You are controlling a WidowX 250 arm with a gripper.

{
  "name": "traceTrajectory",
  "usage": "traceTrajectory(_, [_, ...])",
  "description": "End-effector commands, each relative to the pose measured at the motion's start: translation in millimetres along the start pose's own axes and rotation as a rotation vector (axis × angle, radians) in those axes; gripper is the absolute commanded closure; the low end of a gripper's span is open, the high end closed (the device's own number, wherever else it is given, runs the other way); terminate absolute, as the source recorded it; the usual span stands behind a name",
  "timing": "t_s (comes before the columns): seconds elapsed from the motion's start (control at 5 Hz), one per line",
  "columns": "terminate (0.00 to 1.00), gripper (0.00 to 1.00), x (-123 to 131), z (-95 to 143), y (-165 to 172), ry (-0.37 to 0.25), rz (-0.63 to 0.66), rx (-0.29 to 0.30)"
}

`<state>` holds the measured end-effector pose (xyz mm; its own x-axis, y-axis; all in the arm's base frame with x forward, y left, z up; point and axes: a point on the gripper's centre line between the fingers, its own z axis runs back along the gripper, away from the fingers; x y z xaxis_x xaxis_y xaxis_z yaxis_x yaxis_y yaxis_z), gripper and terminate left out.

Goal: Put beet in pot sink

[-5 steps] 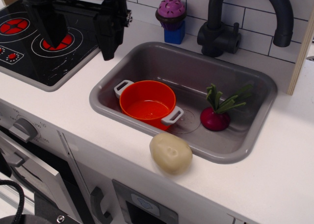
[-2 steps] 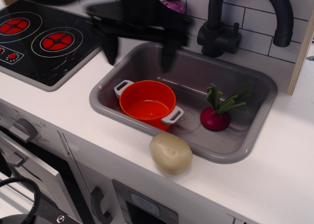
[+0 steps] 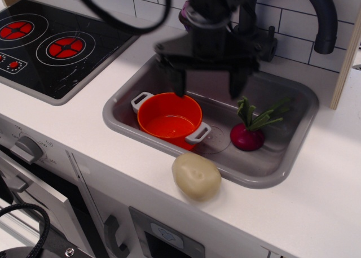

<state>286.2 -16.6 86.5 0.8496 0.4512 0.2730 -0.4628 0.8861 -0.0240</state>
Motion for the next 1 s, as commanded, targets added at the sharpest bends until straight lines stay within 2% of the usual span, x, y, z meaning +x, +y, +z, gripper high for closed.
traceTrajectory(0.0, [0.00,0.00,17,-14,-26,0.006,0.065,-0.117])
traceTrajectory(0.4, [0.00,0.00,23,-40,-47,-0.042,0.091,-0.083])
traceTrajectory(0.6, [0.00,0.00,26,-47,-52,-0.012,0.067,-0.100])
traceTrajectory(0.8, [0.00,1.00,35,-59,-59,-0.013,0.074,-0.078])
